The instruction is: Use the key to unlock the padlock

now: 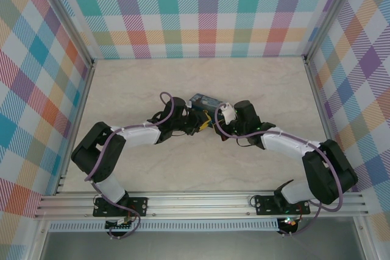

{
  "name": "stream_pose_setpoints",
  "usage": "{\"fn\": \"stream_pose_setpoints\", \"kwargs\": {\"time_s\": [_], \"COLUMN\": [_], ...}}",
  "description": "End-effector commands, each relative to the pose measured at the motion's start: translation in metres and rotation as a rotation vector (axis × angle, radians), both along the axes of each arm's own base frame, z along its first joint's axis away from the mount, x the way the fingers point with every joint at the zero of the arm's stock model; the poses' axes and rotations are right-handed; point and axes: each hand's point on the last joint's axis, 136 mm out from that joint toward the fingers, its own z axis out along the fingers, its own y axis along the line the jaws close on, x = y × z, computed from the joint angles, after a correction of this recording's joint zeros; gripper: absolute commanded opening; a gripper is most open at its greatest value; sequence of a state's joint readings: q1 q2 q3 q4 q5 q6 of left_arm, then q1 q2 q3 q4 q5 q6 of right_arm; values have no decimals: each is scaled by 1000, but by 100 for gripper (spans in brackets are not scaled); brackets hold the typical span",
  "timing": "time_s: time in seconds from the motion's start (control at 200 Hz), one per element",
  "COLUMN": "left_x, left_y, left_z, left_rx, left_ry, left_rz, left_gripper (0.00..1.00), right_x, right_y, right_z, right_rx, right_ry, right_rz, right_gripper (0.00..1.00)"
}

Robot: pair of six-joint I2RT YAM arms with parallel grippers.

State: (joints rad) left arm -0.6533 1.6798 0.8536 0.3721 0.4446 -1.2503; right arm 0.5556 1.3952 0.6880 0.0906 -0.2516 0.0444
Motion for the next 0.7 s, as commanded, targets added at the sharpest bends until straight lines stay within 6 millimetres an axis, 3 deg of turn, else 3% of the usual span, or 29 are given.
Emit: {"fn": "stream_pose_setpoints", "kwargs": {"time_s": [0.0,0.5,0.695], "left_x": [-18,-18,-19], "left_y": [-2,-6,-8], "left_z": [-13,-2,-5], "left_rx": [11,-28,-31], "left_ry": [56,57,69], "left_rz": [-37,-35,-33], "left_gripper": [7,7,7], "right_x": [14,20,26], "right_y": [12,24,27], "right_z": [49,40,51], "right_rx": [112,152,198], "right_ry": [-161,-133,-165], "right_rz": [24,40,25], "right_gripper": [3,2,2]}}
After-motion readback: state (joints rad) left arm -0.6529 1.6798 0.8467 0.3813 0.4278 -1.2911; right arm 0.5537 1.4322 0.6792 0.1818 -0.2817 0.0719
